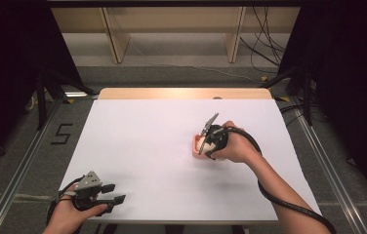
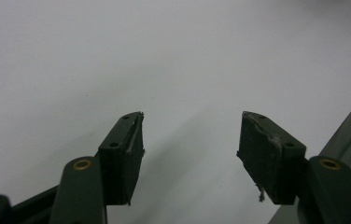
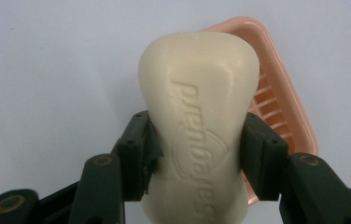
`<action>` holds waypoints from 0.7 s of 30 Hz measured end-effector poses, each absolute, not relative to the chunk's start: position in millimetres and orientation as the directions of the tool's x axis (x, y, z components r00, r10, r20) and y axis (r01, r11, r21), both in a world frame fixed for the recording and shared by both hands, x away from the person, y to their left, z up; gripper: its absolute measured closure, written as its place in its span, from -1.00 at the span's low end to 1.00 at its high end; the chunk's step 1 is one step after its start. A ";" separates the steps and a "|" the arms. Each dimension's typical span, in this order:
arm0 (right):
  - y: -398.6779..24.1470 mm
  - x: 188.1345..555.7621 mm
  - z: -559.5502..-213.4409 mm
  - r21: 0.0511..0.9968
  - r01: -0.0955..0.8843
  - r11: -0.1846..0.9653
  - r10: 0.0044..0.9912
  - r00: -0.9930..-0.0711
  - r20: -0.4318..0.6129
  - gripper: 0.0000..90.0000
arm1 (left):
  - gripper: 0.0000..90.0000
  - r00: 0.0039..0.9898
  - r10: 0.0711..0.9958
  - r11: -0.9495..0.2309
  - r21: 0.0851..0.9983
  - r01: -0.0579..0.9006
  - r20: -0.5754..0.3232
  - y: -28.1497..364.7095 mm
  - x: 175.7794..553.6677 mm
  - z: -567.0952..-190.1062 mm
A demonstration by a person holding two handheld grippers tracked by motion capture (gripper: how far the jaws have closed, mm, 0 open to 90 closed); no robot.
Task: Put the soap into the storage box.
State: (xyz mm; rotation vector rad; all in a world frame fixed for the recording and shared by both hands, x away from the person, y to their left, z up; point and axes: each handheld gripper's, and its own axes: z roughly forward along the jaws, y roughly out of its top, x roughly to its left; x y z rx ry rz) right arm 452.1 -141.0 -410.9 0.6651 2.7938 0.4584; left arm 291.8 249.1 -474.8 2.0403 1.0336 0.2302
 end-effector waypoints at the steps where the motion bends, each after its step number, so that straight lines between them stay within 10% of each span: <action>1: -140.7 453.8 -410.9 0.347 0.390 0.853 0.461 -0.874 -0.152 0.12 | -0.12 0.659 0.733 -0.359 0.727 0.586 -0.169 251.2 292.5 -474.0; 21: -143.6 465.4 -410.5 0.351 0.388 0.852 0.464 -0.870 -0.167 0.12 | -0.12 0.646 0.743 -0.346 0.723 0.598 -0.178 250.2 292.8 -475.4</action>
